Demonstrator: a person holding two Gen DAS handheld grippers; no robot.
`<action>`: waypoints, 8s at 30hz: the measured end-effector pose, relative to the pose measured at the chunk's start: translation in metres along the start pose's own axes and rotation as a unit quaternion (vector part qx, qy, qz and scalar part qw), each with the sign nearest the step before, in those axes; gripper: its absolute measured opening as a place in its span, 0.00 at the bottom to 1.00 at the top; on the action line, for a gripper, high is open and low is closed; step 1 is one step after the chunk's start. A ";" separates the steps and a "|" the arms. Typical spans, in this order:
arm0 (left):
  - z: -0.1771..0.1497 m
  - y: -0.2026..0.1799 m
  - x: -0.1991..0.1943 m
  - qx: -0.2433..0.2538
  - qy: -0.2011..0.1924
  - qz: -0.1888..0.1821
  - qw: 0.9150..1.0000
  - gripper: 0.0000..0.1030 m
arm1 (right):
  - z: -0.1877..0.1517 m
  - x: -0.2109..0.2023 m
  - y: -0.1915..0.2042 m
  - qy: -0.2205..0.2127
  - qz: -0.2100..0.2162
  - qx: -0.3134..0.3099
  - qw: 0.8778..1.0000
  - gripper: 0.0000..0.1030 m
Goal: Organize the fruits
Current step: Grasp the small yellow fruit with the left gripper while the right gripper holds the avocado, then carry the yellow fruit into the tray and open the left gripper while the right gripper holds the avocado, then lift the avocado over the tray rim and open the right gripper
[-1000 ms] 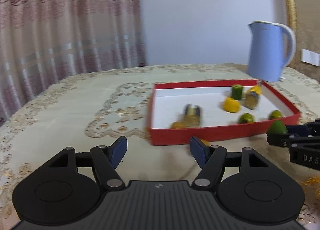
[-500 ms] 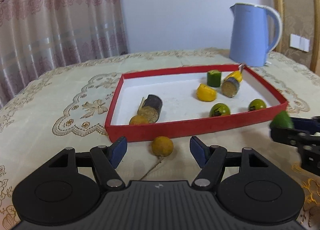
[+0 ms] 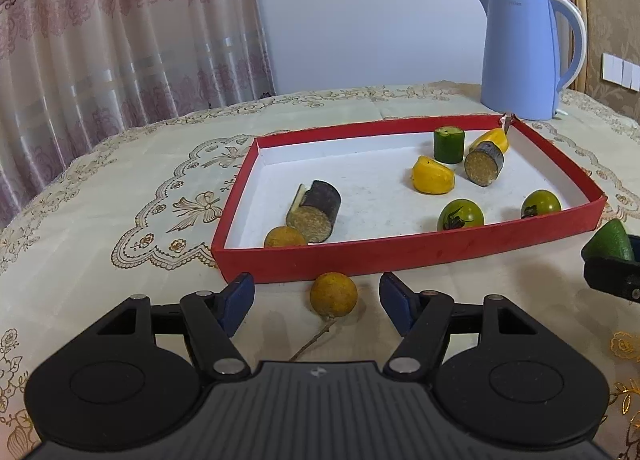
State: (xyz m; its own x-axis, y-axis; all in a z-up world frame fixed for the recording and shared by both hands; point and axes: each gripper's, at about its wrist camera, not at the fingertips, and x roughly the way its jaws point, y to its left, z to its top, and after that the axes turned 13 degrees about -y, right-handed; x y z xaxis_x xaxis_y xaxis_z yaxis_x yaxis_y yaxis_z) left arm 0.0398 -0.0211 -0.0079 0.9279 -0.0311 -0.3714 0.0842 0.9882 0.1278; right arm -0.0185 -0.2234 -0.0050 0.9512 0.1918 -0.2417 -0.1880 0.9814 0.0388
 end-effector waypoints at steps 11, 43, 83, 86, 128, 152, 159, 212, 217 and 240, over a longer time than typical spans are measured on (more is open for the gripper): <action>-0.003 -0.003 0.007 0.007 0.010 0.006 1.000 0.67 | 0.001 -0.002 -0.002 -0.003 0.001 0.009 1.000 0.28; -0.005 -0.001 0.005 0.007 0.011 -0.012 1.000 0.62 | 0.000 -0.004 -0.003 -0.007 0.007 0.017 1.000 0.28; 0.000 0.007 -0.007 -0.016 0.018 -0.015 1.000 0.24 | 0.004 -0.010 -0.002 -0.015 0.012 0.013 1.000 0.28; 0.006 0.009 -0.009 -0.018 0.012 -0.016 1.000 0.24 | 0.004 -0.010 -0.001 -0.016 0.013 0.012 1.000 0.28; 0.082 -0.034 0.109 0.057 -0.001 0.038 0.998 0.25 | 0.005 -0.017 -0.011 -0.016 0.001 0.016 1.000 0.28; 0.063 -0.009 0.059 0.009 -0.002 0.047 0.999 0.69 | 0.009 -0.015 -0.010 -0.022 0.005 0.022 0.999 0.28; 0.046 0.009 0.035 -0.024 0.019 0.051 0.998 0.74 | 0.025 -0.010 -0.009 -0.039 0.010 0.011 0.999 0.28; 0.023 0.028 0.002 -0.018 0.013 0.093 0.995 0.85 | 0.061 0.140 0.001 0.026 0.015 0.010 0.999 0.28; 0.022 0.029 0.002 -0.019 0.015 0.091 0.996 0.84 | 0.056 0.150 0.000 0.038 0.007 0.006 0.999 0.28; 0.021 0.030 -0.001 -0.024 0.016 0.087 0.996 0.84 | 0.056 0.140 0.000 0.027 -0.002 -0.003 1.000 0.31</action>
State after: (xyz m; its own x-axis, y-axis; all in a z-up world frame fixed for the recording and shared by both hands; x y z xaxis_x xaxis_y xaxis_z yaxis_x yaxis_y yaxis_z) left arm 0.0485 0.0057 0.0155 0.9147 0.1449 -0.3772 -0.0944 0.9843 0.1492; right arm 0.1281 -0.1959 0.0155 0.9376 0.1871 -0.2930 -0.1861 0.9820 0.0315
